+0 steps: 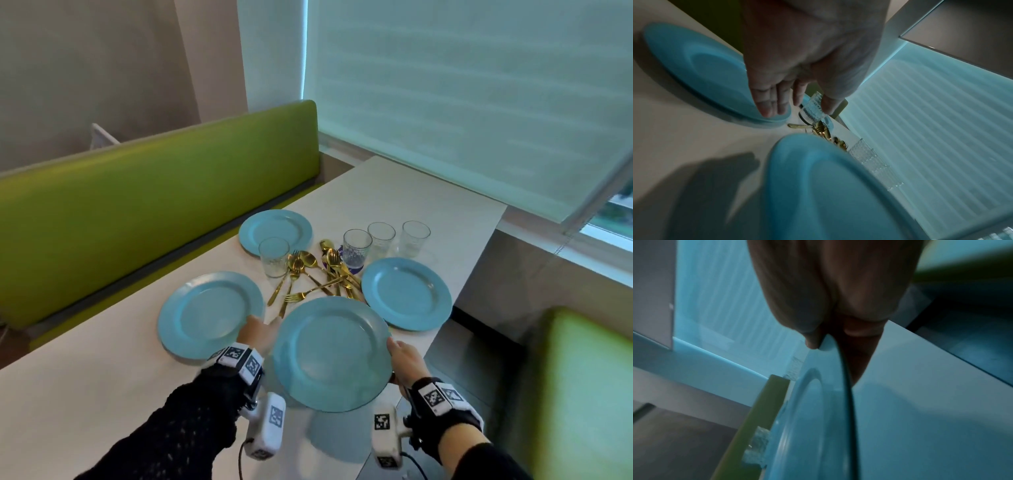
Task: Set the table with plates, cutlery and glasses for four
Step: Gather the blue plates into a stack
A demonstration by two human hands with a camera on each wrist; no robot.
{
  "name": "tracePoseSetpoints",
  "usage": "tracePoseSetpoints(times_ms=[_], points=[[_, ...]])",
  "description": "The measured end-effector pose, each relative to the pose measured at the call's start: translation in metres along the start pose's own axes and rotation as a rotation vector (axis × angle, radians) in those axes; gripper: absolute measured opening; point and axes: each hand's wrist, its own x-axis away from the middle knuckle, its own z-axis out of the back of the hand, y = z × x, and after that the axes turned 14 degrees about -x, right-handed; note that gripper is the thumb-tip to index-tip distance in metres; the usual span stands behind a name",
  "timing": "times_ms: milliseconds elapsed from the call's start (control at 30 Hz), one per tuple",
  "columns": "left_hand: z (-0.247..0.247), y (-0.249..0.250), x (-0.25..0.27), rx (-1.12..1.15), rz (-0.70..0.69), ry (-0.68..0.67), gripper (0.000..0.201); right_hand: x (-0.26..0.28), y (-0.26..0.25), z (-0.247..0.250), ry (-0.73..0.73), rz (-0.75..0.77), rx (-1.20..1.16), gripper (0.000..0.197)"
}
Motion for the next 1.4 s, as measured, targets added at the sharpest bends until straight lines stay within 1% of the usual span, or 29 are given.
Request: tracePoseSetpoints(times_ms=[67,100,133,200,300,433,533,600,633,700,767,800,833,867,900,933,967,1033,1100,1167,1300,1400], points=[[-0.001,0.005,0.000,0.070,-0.027,-0.013,0.063,0.006,-0.020,0.007,0.006,0.028,-0.062,0.037],[-0.001,0.009,-0.001,0.158,-0.060,-0.048,0.062,0.005,-0.029,0.012,0.007,0.048,-0.080,0.036],[0.000,0.015,0.002,0.296,-0.092,-0.092,0.059,0.004,-0.038,0.016,0.011,0.060,-0.088,0.032],[0.001,0.030,0.007,0.516,-0.132,-0.180,0.049,0.001,-0.057,0.022,0.020,0.081,-0.117,0.025],[0.003,0.055,0.011,0.658,-0.159,-0.280,0.044,-0.012,-0.080,0.029,-0.003,0.087,-0.208,0.032],[-0.002,0.093,0.006,0.782,-0.165,-0.222,0.035,-0.034,-0.099,0.033,-0.004,0.128,-0.224,0.035],[-0.002,0.122,0.003,0.810,-0.190,-0.169,0.029,-0.050,-0.112,0.040,0.026,0.136,-0.253,0.035],[-0.004,0.138,-0.003,0.819,-0.196,-0.141,0.030,-0.066,-0.121,0.050,0.091,0.154,-0.207,0.038],[-0.005,0.146,-0.007,0.813,-0.199,-0.118,0.032,-0.077,-0.123,0.057,0.126,0.132,-0.187,0.038],[-0.006,0.158,-0.015,0.797,-0.186,-0.057,0.040,-0.102,-0.120,0.076,0.201,0.076,-0.125,0.036],[-0.010,0.166,-0.028,0.754,-0.192,-0.027,0.049,-0.125,-0.110,0.095,0.257,0.015,0.071,0.038],[-0.013,0.170,-0.035,0.743,-0.191,-0.014,0.050,-0.132,-0.106,0.103,0.279,-0.013,0.177,0.041],[-0.016,0.172,-0.042,0.739,-0.190,0.002,0.051,-0.137,-0.099,0.109,0.301,-0.058,0.229,0.045],[-0.019,0.175,-0.048,0.731,-0.185,0.021,0.056,-0.140,-0.094,0.112,0.307,-0.103,0.249,0.050],[-0.022,0.176,-0.053,0.721,-0.169,0.033,0.065,-0.143,-0.087,0.114,0.306,-0.134,0.259,0.053],[-0.023,0.180,-0.055,0.718,-0.161,0.044,0.073,-0.148,-0.080,0.115,0.294,-0.156,0.252,0.054],[-0.024,0.182,-0.056,0.717,-0.150,0.055,0.075,-0.155,-0.071,0.116,0.276,-0.183,0.223,0.053],[-0.021,0.190,-0.049,0.724,-0.150,0.069,0.065,-0.175,-0.055,0.124,0.266,-0.203,0.219,0.052],[-0.018,0.197,-0.044,0.726,-0.148,0.077,0.055,-0.188,-0.045,0.129,0.295,-0.217,0.171,0.049],[-0.017,0.199,-0.042,0.732,-0.137,0.088,0.052,-0.186,-0.045,0.126,0.295,-0.215,0.142,0.045],[-0.019,0.199,-0.043,0.715,-0.133,0.088,0.051,-0.168,-0.058,0.114,0.268,-0.149,0.132,0.054],[-0.019,0.199,-0.037,0.757,-0.137,0.077,0.049,-0.134,-0.083,0.108,0.329,-0.065,0.098,0.054]])
